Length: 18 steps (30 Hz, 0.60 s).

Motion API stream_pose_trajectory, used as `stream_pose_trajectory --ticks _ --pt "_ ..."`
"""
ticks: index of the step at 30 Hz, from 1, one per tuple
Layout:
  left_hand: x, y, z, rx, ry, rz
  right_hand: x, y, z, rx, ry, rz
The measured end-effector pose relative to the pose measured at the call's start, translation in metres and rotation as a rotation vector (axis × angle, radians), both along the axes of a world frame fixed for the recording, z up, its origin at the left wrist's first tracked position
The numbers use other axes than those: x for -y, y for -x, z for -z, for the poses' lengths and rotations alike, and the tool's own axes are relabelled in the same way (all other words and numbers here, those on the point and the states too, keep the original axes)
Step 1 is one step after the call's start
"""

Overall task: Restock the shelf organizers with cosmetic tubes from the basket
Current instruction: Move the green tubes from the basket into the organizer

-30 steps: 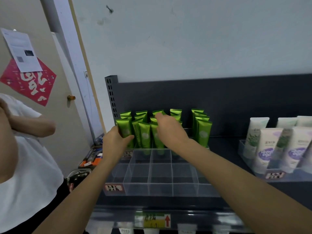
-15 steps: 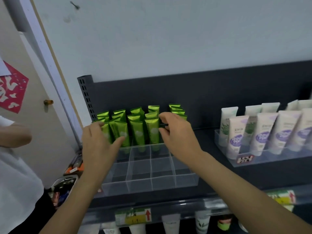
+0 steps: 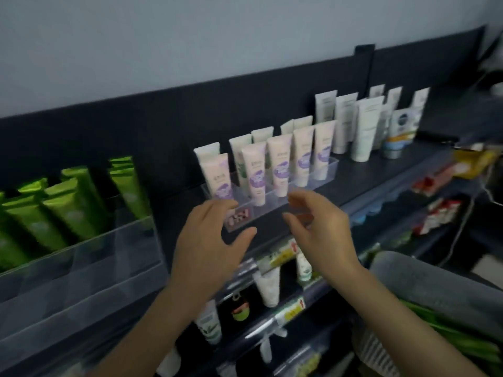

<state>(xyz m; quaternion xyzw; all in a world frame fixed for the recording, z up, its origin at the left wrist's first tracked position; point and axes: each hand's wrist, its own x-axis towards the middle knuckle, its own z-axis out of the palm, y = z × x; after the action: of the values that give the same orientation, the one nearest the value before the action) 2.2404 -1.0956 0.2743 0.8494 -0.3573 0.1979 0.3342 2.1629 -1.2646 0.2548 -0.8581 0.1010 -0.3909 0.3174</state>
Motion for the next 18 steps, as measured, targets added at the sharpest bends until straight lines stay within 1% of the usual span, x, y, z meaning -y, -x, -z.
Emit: stream_pose_trajectory --ticks 4,9,14,18 --pt "0.074 0.033 0.025 -0.068 -0.061 0.233 0.064 0.056 0.030 -0.090 -0.104 0.177" --pt "0.155 0.072 0.064 -0.154 -0.198 0.441 0.135 0.124 0.077 -0.234 -0.212 0.381" --pt "0.227 0.104 0.105 -0.243 -0.349 0.573 0.201 0.191 0.135 -0.397 -0.341 0.578" --pt "0.277 0.117 0.148 -0.353 -0.483 0.607 0.237 0.240 0.187 -0.578 -0.484 0.670"
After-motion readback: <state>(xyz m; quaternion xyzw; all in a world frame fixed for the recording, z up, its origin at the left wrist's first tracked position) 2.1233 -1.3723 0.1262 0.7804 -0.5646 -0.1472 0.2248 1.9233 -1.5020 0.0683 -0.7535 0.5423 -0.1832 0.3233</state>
